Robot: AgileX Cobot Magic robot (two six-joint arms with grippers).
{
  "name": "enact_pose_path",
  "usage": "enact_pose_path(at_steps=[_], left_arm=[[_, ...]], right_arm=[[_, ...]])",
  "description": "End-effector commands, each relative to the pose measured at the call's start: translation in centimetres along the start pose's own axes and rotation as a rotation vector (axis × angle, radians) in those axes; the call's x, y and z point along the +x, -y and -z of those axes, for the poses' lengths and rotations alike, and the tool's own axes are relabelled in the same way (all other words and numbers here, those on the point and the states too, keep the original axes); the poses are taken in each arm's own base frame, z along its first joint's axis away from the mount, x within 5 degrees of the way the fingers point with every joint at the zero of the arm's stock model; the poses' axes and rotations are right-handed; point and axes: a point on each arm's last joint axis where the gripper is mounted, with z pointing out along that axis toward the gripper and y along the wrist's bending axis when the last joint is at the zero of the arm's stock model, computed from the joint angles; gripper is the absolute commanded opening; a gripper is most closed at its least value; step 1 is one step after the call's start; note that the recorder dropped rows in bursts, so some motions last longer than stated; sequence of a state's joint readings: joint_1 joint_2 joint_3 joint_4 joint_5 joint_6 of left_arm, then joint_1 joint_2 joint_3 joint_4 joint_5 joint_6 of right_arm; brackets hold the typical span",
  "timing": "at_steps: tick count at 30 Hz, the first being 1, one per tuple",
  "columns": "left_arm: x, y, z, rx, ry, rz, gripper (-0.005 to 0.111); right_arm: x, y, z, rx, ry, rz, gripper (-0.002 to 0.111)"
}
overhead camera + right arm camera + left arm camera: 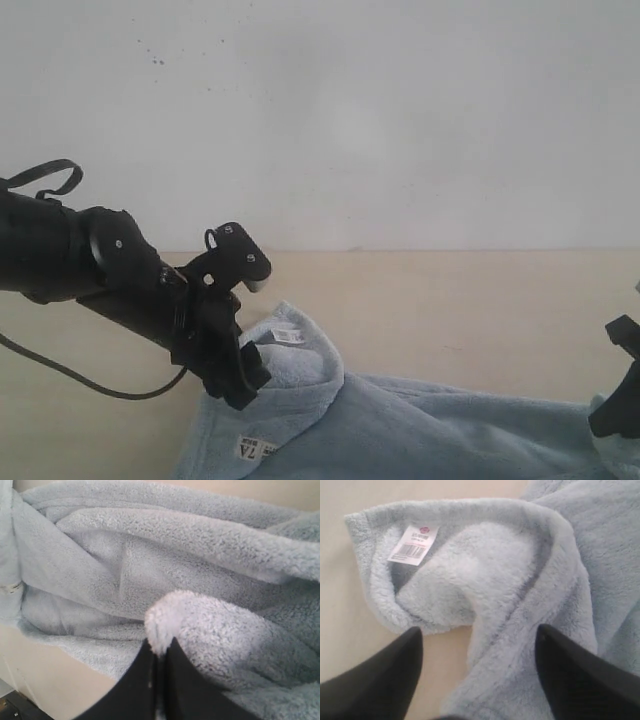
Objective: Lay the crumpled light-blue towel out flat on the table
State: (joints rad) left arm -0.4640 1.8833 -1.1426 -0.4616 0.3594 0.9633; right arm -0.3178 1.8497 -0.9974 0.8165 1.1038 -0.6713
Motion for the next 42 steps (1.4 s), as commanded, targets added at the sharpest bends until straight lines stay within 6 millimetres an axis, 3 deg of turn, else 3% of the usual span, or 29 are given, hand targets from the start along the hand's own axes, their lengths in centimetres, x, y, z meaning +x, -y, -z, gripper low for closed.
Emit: enact_pose_path(at_steps=[1, 8, 15, 23, 29, 33, 42], left_arm=[[0.3, -0.6, 0.2, -0.017, 0.003, 0.040, 0.071], [1.4, -1.9, 0.0, -0.032, -0.017, 0.081, 0.071], [3.6, -3.5, -1.8, -0.052, -0.061, 0.139, 0.071], [3.8, -2.1, -2.4, 0.119, -0.065, 0.121, 0.069], [4.0, -1.2, -2.1, 0.228, -0.079, 0.124, 0.052], [4.7, -2.1, -1.9, 0.207, -0.105, 0.167, 0.046], [5.6, -4.6, -1.6, 0.103, -0.057, 0.337, 0.045]], right_arm=[[0.2, -0.4, 0.3, -0.016, -0.005, 0.000, 0.000], [0.0, -0.4, 0.3, -0.005, 0.008, -0.001, 0.000], [-0.1, -0.5, 0.3, -0.018, 0.020, -0.009, 0.000], [-0.4, -0.6, 0.3, -0.031, 0.059, -0.003, 0.000], [-0.3, -0.7, 0.3, -0.040, 0.048, 0.000, 0.000], [-0.3, -0.7, 0.3, -0.045, 0.041, -0.001, 0.000], [-0.3, -0.7, 0.3, -0.041, 0.047, -0.001, 0.000]])
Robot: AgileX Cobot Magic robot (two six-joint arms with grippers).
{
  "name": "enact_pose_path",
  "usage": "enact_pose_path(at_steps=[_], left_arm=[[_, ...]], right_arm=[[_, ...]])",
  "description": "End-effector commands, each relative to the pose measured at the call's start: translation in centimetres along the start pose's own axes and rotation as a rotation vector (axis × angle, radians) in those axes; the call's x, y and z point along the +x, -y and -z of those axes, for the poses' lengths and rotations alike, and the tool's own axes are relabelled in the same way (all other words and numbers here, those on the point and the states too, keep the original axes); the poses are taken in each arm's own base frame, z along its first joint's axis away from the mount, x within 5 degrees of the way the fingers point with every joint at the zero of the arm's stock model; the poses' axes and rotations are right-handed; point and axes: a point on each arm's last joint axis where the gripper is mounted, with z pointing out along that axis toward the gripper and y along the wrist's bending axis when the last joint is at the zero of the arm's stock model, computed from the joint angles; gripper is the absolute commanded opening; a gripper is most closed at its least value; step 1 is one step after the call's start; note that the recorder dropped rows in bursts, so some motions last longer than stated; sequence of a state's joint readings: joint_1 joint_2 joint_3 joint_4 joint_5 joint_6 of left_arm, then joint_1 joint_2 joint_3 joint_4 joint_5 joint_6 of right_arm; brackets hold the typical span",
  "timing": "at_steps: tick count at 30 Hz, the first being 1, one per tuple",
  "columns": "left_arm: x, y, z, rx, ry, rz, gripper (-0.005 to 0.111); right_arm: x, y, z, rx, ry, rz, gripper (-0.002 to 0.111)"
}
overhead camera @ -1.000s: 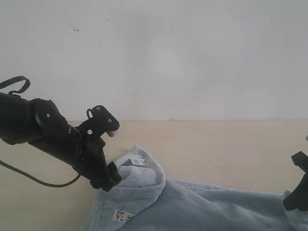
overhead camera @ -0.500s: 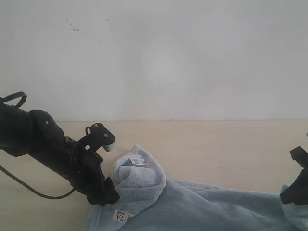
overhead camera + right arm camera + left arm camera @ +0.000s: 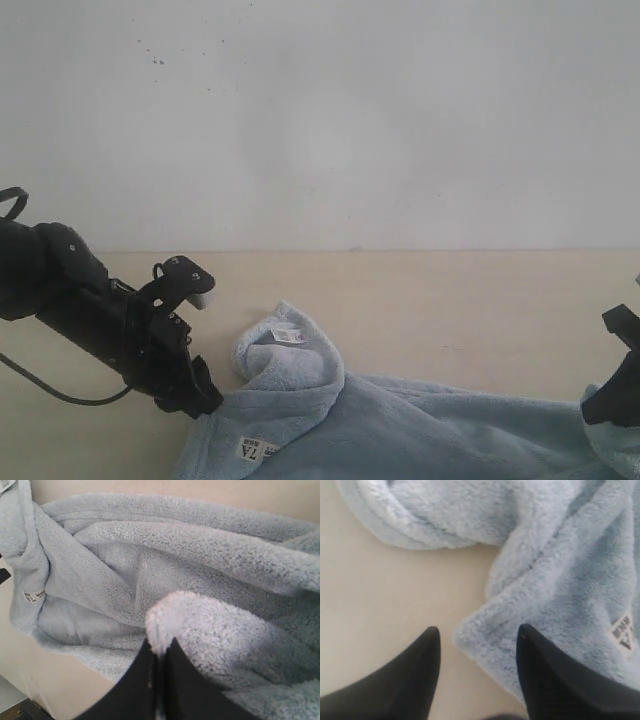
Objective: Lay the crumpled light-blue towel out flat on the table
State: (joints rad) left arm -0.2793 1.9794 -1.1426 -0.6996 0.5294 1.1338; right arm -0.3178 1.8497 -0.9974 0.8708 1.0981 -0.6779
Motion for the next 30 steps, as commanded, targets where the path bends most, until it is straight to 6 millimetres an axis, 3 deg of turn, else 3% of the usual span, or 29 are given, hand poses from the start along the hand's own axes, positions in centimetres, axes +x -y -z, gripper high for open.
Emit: enact_pose_path(at_steps=[1, 13, 20, 25, 30], left_arm=[[0.1, -1.0, 0.3, -0.033, 0.045, 0.122, 0.045], [0.2, -0.1, 0.3, 0.067, 0.024, 0.154, 0.045], [-0.2, -0.8, 0.2, 0.000, 0.079, 0.198, 0.045], [1.0, -1.0, -1.9, 0.017, 0.028, 0.182, 0.045], [1.1, -0.8, -2.0, 0.041, 0.017, 0.179, 0.045]], right_arm=[[0.0, -0.4, 0.3, -0.007, 0.012, 0.017, 0.000], [0.0, -0.4, 0.3, -0.006, 0.013, 0.017, 0.000], [0.0, -0.4, 0.3, -0.008, 0.010, 0.017, 0.000], [0.0, -0.4, 0.3, -0.008, 0.010, 0.026, 0.000], [0.0, -0.4, 0.3, -0.005, 0.014, 0.030, 0.000]])
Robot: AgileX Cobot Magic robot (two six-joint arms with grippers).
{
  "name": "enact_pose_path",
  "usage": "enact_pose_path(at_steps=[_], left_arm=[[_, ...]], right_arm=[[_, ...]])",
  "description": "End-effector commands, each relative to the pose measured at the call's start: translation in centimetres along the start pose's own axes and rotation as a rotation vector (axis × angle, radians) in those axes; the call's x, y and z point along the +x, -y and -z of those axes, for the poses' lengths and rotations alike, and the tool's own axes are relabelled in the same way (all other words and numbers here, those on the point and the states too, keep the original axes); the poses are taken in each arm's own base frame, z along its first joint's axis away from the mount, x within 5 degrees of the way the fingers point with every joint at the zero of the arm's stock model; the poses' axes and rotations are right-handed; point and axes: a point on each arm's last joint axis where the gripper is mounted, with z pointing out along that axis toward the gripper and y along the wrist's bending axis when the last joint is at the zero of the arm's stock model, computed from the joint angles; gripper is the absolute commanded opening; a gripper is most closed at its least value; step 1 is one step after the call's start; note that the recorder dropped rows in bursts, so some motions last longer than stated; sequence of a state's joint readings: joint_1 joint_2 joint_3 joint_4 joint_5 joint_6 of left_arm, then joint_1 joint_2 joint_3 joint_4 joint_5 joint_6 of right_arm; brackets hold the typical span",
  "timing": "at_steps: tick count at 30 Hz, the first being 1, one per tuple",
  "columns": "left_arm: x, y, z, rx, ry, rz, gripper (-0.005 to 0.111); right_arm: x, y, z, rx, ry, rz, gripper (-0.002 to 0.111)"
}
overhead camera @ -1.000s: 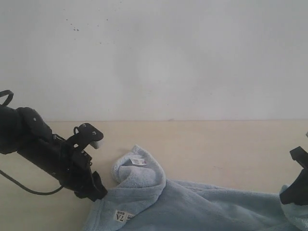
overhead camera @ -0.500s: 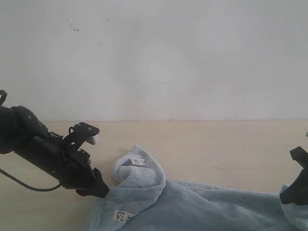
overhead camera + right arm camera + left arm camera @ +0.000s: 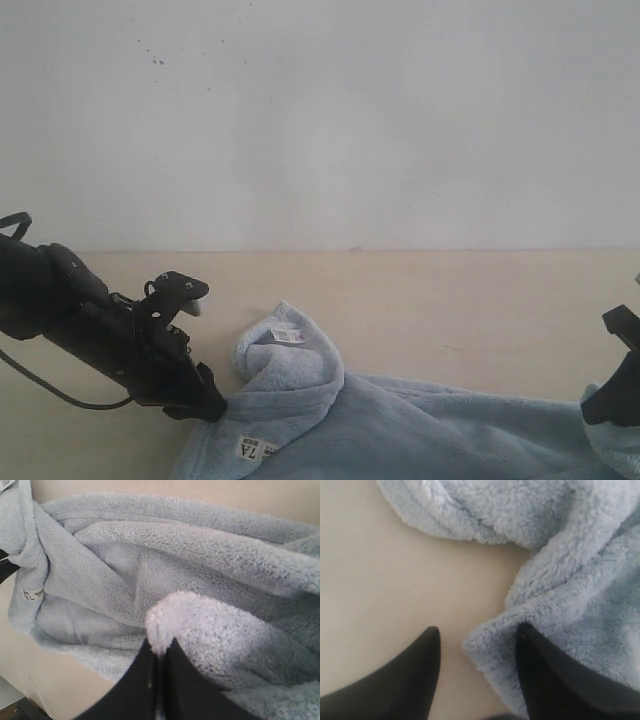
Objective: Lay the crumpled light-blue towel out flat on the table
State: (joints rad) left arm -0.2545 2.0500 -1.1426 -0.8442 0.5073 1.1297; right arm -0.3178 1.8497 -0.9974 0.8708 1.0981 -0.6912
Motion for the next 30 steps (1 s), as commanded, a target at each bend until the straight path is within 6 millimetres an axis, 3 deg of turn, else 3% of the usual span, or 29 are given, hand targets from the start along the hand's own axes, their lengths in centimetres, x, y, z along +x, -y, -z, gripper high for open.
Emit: enact_pose_path(at_steps=[1, 10, 16, 18, 22, 30], left_arm=[[0.1, 0.2, 0.0, 0.022, -0.005, 0.003, 0.045], [0.3, 1.1, 0.1, 0.116, -0.029, -0.047, 0.035], [0.3, 0.9, 0.2, 0.098, -0.027, -0.065, 0.006], [0.0, 0.8, 0.6, 0.074, -0.011, -0.077, 0.004], [-1.1, 1.2, 2.6, 0.043, 0.043, -0.097, 0.004], [-4.1, 3.1, 10.2, -0.040, 0.235, -0.113, 0.004]], right_arm=[[0.0, -0.4, 0.3, -0.005, 0.014, 0.016, 0.000], [0.0, -0.3, 0.3, -0.004, 0.016, 0.018, 0.000], [0.0, -0.3, 0.3, -0.004, 0.016, 0.018, 0.000], [0.0, -0.3, 0.3, -0.004, 0.016, 0.018, 0.000], [-0.1, -0.3, 0.3, 0.006, 0.027, 0.019, 0.000], [-0.3, -0.7, 0.3, -0.048, 0.050, -0.037, 0.000]])
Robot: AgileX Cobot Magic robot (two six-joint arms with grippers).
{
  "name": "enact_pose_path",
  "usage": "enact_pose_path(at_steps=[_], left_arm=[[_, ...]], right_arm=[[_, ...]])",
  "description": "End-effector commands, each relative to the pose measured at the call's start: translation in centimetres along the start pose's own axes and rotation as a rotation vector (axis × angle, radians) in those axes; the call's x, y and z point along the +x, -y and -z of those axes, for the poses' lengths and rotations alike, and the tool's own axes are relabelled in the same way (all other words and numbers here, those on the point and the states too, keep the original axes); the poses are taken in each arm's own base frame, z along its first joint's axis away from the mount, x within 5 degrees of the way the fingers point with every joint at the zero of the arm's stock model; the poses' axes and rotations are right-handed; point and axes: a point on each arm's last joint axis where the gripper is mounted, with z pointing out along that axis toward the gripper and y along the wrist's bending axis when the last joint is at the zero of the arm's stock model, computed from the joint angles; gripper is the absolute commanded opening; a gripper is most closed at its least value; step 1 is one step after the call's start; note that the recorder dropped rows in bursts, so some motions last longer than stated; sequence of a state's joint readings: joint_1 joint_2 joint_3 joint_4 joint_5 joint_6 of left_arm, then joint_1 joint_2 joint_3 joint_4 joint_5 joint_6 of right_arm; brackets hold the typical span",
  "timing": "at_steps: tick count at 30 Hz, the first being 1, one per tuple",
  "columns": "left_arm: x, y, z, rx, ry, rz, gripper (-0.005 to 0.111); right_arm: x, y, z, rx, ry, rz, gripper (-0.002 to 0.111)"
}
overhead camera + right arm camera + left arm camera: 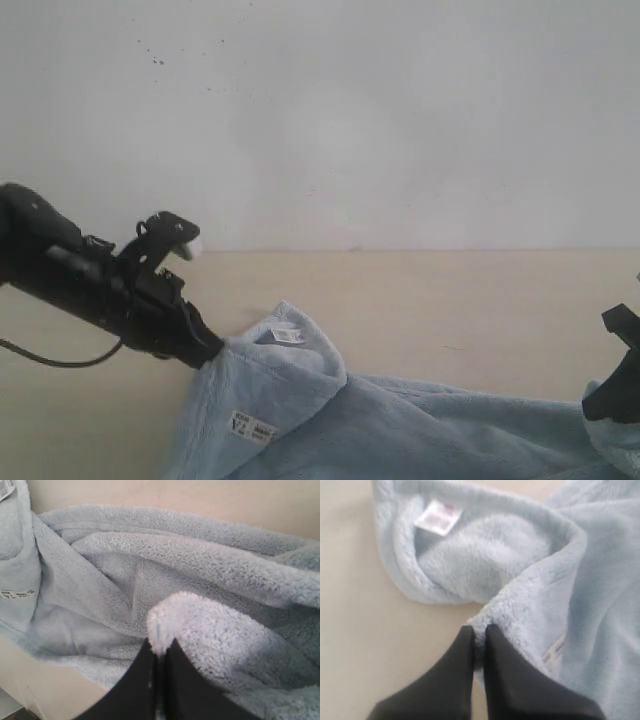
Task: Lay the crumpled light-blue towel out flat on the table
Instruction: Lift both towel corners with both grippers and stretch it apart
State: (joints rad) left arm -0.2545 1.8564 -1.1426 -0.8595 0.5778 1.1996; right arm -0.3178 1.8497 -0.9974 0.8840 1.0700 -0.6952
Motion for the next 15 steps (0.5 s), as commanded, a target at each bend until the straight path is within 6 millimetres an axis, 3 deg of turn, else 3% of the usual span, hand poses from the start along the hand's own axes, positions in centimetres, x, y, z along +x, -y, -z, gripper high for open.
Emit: enact_pose_path(at_steps=[1, 5, 8, 15], left_arm=[[-2.1, 1.1, 4.5, -0.060, 0.102, 0.031, 0.004], [-2.1, 2.0, 8.2, -0.171, 0.144, 0.017, 0.004], [-2.2, 2.4, 11.7, -0.316, 0.282, 0.123, 0.004], [-1.4, 5.6, 20.2, -0.419, 0.392, 0.095, 0.004]], right_arm=[[-0.2, -1.2, 0.3, -0.100, 0.026, -0.061, 0.000], [-0.6, -3.0, 0.8, -0.291, 0.070, -0.033, 0.000], [-1.0, -3.8, 1.3, -0.340, 0.134, -0.016, 0.000], [-2.2, -7.7, 5.6, -0.373, 0.302, 0.154, 0.000]])
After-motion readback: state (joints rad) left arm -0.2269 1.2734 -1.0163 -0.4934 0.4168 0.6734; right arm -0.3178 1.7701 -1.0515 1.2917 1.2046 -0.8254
